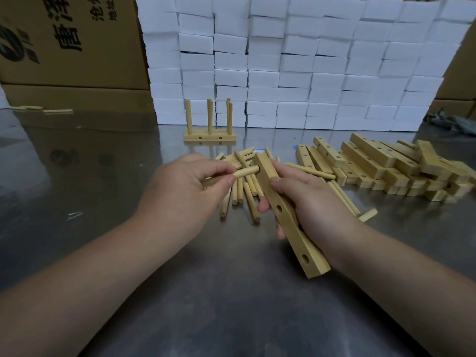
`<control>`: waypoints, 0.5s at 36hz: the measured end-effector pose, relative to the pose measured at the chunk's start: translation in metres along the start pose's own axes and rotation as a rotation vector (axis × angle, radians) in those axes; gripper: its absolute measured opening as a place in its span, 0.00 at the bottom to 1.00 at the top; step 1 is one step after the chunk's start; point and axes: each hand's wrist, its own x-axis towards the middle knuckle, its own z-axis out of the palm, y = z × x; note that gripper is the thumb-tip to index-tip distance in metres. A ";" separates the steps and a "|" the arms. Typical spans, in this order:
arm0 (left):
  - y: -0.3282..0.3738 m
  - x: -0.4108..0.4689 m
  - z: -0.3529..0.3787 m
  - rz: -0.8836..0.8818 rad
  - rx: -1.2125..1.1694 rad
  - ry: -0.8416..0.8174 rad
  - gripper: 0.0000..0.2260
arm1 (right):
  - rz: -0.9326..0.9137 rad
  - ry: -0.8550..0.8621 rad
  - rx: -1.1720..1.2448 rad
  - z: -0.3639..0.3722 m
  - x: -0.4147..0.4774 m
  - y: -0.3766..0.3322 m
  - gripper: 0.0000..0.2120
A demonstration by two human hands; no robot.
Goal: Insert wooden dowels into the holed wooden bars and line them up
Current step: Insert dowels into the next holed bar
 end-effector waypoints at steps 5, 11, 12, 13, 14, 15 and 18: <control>0.001 0.003 -0.005 0.042 0.060 -0.028 0.09 | 0.001 0.013 -0.023 -0.001 -0.001 -0.001 0.15; 0.002 0.000 -0.004 0.114 0.075 -0.021 0.10 | 0.008 0.024 -0.032 -0.001 -0.002 -0.002 0.14; 0.002 0.000 -0.003 0.122 0.074 -0.019 0.10 | 0.007 0.022 -0.025 0.000 -0.002 -0.002 0.14; 0.002 -0.001 -0.003 0.129 0.072 -0.016 0.10 | 0.007 0.019 -0.018 0.000 -0.003 -0.002 0.14; 0.001 -0.001 -0.003 0.134 0.069 -0.015 0.10 | 0.008 0.019 -0.013 0.000 -0.003 -0.002 0.14; 0.001 -0.001 -0.003 0.139 0.068 -0.018 0.10 | 0.007 0.019 -0.019 0.000 -0.003 -0.001 0.14; 0.000 -0.001 -0.005 0.159 0.105 -0.054 0.10 | 0.000 0.032 -0.080 0.001 -0.004 -0.001 0.16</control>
